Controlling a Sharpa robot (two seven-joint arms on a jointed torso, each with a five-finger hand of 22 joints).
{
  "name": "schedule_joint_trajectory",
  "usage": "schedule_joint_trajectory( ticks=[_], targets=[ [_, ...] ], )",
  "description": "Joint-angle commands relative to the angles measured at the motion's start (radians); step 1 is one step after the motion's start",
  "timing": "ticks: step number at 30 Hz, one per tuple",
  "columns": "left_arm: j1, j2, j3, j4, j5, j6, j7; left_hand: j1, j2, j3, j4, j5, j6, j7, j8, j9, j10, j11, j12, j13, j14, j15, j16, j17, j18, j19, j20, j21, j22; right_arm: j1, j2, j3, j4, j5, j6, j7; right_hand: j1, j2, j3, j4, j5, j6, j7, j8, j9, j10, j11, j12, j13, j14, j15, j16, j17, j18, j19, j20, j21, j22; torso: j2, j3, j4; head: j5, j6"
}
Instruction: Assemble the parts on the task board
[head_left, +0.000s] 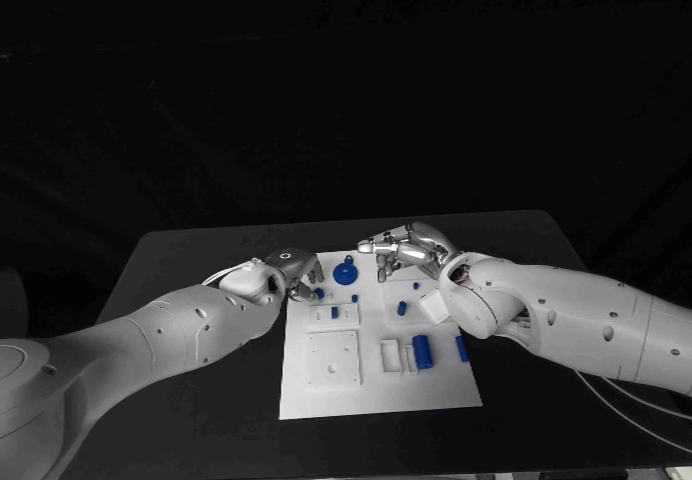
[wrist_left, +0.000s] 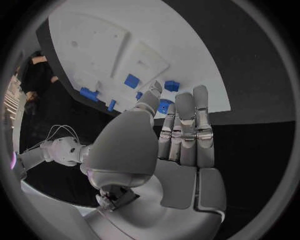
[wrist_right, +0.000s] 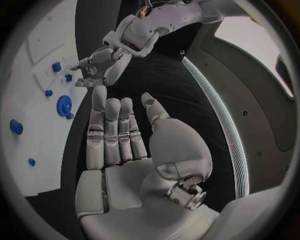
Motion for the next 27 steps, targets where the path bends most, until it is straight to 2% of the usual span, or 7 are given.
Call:
schedule_joint_trajectory(
  ticks=[1,7,17,27],
  targets=[
    [-0.005,0.007,0.001,-0.01,0.012,0.013,0.013,-0.004,0.011,-0.007,-0.001,-0.003,0.007,0.001,-0.002,0.0,0.017,-0.002,0.003,0.001,0.003,-0.007,-0.006,0.002,-0.002,0.009,-0.004,-0.008,0.004,0.001,0.001,0.001,0.003,0.01,0.009,0.016,0.004,0.005,-0.004,-0.002,0.0,0.0,-0.001,-0.002,0.001,-0.006,-0.001,0.003,-0.002,-0.006,-0.001,0.004,-0.002,-0.009,0.007,0.001,-0.005,-0.001,0.003,-0.0004,-0.0009,-0.003,0.0],
    [-0.018,0.016,0.001,-0.03,0.013,0.004,0.011,-0.008,0.021,-0.015,-0.006,-0.003,0.021,0.001,-0.004,0.001,0.04,-0.006,0.007,0.001,0.008,-0.009,-0.004,0.008,-0.004,0.015,-0.007,-0.014,0.012,0.002,0.002,0.001,0.005,0.011,0.01,0.015,0.005,0.006,-0.003,-0.002,0.0,0.006,-0.003,-0.003,0.001,-0.006,-0.002,0.004,-0.002,-0.006,-0.001,0.005,-0.003,-0.01,0.006,0.0,-0.003,0.0,0.003,-0.0009,-0.0018,-0.005,-0.001],
    [-0.027,0.028,0.001,-0.049,0.015,-0.011,0.003,-0.013,0.031,-0.025,-0.009,-0.003,0.031,0.0,-0.01,0.0,0.05,-0.008,0.004,0.0,0.009,-0.011,-0.003,0.015,-0.006,0.021,-0.01,-0.02,0.024,0.003,0.003,0.001,0.008,0.011,0.012,0.014,0.005,0.007,-0.001,-0.002,-0.001,0.014,-0.005,-0.002,0.002,-0.006,-0.003,0.005,-0.003,-0.006,-0.002,0.006,-0.004,-0.01,0.005,0.0,-0.001,0.0,0.002,-0.0006,0.0001,-0.01,-0.006],
    [-0.031,0.039,0.001,-0.064,0.026,-0.01,-0.004,-0.007,0.067,-0.022,-0.011,-0.003,0.036,0.008,-0.011,0.0,0.053,-0.006,0.003,0.0,0.011,-0.008,-0.001,0.02,-0.005,0.026,-0.009,-0.029,0.035,0.004,0.005,0.001,0.008,0.011,0.016,0.013,0.004,0.009,0.0,-0.001,0.001,0.018,-0.007,-0.002,0.002,-0.005,-0.004,0.007,-0.004,-0.007,-0.003,0.008,-0.005,-0.011,0.004,-0.001,0.0,0.001,0.003,-0.0013,-0.0005,-0.01,-0.006]
  ],
)
